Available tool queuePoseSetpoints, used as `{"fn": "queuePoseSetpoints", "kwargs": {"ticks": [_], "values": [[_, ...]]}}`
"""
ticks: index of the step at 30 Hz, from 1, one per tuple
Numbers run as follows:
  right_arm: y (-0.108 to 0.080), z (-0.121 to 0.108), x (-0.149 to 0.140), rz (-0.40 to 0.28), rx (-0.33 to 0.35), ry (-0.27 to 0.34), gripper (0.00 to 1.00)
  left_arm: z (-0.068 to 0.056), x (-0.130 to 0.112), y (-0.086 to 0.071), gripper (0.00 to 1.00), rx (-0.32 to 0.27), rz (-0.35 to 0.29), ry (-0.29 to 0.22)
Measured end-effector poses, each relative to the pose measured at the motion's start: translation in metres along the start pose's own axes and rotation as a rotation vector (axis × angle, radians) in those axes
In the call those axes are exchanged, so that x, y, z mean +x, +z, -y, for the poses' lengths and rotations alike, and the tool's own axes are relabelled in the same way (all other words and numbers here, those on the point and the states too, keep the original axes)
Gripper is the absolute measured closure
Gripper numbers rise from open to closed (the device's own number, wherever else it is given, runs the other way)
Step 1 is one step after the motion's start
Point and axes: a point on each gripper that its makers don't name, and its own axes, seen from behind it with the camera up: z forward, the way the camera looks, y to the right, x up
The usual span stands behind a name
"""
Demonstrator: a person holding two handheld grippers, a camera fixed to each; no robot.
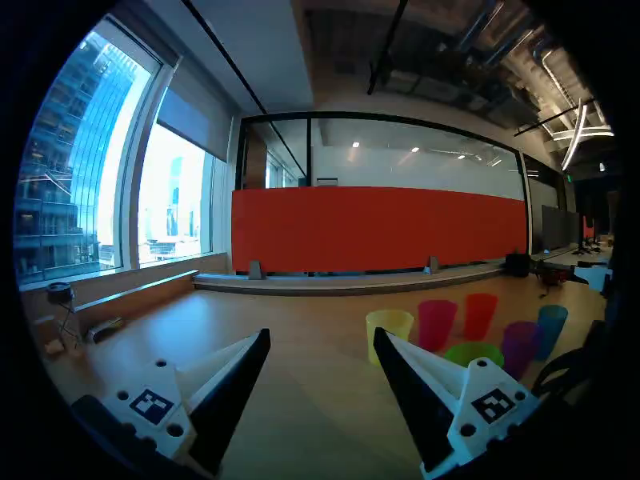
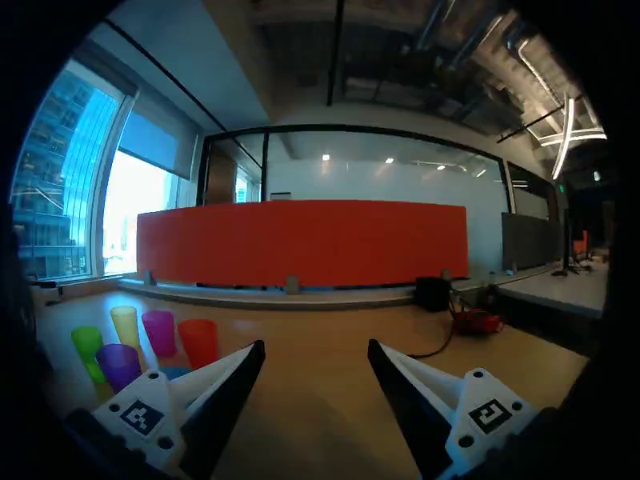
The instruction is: Pour water
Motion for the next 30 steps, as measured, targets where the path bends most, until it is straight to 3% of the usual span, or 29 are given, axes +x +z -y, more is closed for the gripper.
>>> {"fn": "queuePoseSetpoints", "kwargs": {"ticks": [30], "values": [[-0.0012, -0.0004, -0.0020, 0.008, 0.005, -0.004, 0.00, 0.0014, -0.0004, -0.0005, 0.04, 0.000, 0.000, 0.000]]}}
